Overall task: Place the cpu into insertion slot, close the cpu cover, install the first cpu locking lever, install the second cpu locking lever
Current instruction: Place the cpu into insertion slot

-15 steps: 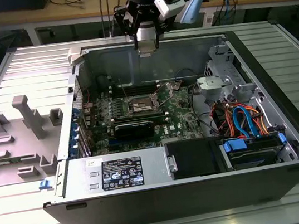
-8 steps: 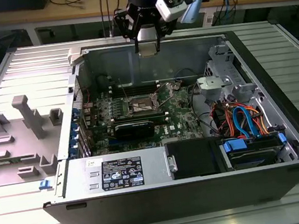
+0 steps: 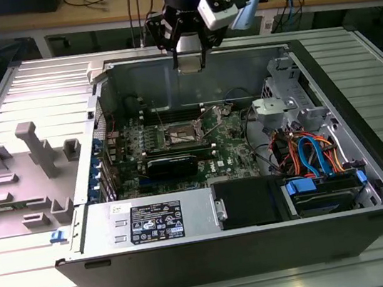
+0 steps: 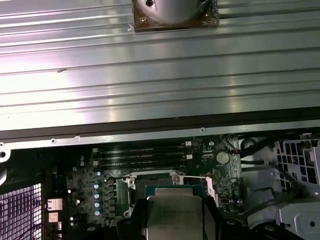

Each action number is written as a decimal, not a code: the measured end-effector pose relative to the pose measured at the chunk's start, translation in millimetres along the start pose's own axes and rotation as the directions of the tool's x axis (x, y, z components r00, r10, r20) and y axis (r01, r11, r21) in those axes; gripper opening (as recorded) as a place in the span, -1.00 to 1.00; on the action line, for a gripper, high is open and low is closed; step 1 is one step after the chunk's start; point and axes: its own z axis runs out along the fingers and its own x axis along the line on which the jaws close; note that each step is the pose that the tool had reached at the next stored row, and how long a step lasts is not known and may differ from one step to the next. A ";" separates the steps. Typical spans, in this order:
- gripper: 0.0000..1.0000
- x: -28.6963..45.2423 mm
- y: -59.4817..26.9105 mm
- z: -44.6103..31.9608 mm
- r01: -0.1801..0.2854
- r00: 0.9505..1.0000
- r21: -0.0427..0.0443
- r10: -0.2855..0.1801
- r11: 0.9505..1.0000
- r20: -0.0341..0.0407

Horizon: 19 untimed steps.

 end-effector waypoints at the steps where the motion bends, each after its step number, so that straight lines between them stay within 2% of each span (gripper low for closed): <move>1: 0.08 0.0 -0.4 0.3 -0.011 1.000 0.000 0.011 1.000 0.001; 12: 0.08 -0.2 -2.0 0.5 -0.023 1.000 0.000 0.023 1.000 0.002; 16: 0.08 -0.2 -2.3 1.8 -0.086 0.996 -0.002 0.086 0.996 0.008; 19: 0.08 -0.2 -2.3 2.8 -0.133 0.991 -0.003 0.133 0.991 0.012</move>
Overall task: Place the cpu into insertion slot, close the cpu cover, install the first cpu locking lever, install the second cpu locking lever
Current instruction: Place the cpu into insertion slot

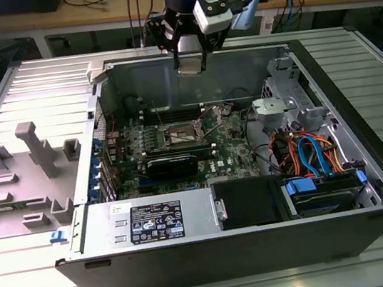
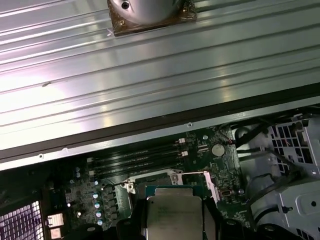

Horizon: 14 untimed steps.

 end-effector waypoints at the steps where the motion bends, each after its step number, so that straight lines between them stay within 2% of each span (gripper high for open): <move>1: 0.08 0.0 0.0 0.2 -0.012 1.000 0.000 0.012 1.000 0.001; 5: 0.08 0.0 -0.1 1.3 -0.065 0.998 -0.001 0.065 0.998 0.006; 10: 0.08 -0.1 -0.2 2.3 -0.132 0.991 -0.003 0.132 0.991 0.012; 14: 0.08 -0.1 -0.2 2.5 -0.139 0.990 -0.004 0.140 0.990 0.012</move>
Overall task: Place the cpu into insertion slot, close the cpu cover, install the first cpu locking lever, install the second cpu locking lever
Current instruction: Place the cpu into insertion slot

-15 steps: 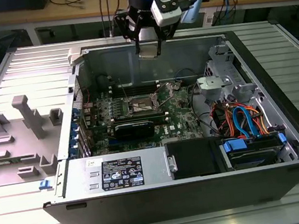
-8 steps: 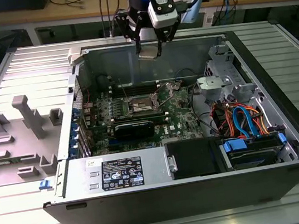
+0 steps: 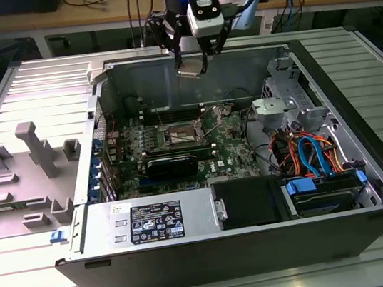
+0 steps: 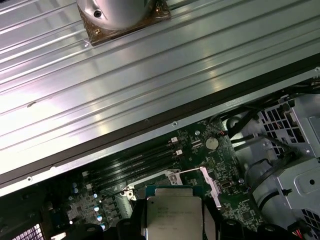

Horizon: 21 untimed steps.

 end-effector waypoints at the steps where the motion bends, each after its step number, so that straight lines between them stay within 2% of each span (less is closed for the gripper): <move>1: 0.08 0.0 0.0 0.0 0.000 1.000 0.000 0.000 1.000 0.000; 11: 0.08 0.0 0.0 0.1 -0.007 1.000 0.000 0.007 1.000 0.001; 21: 0.08 0.0 0.0 0.7 -0.063 0.998 -0.001 0.063 0.998 0.006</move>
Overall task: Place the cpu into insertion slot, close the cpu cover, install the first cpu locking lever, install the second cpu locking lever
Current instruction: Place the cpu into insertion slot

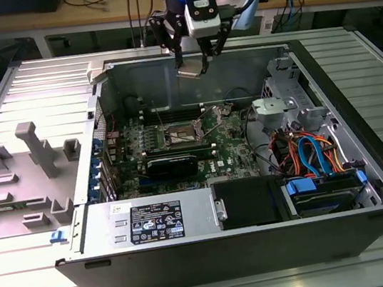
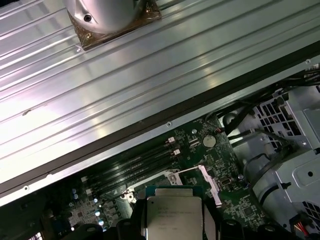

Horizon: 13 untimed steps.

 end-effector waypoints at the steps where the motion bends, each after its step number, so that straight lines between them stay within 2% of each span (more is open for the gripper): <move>1: 0.08 0.0 0.0 0.1 -0.004 1.000 0.000 0.004 1.000 0.000; 13: 0.08 0.0 0.0 0.1 -0.012 1.000 0.000 0.012 1.000 0.001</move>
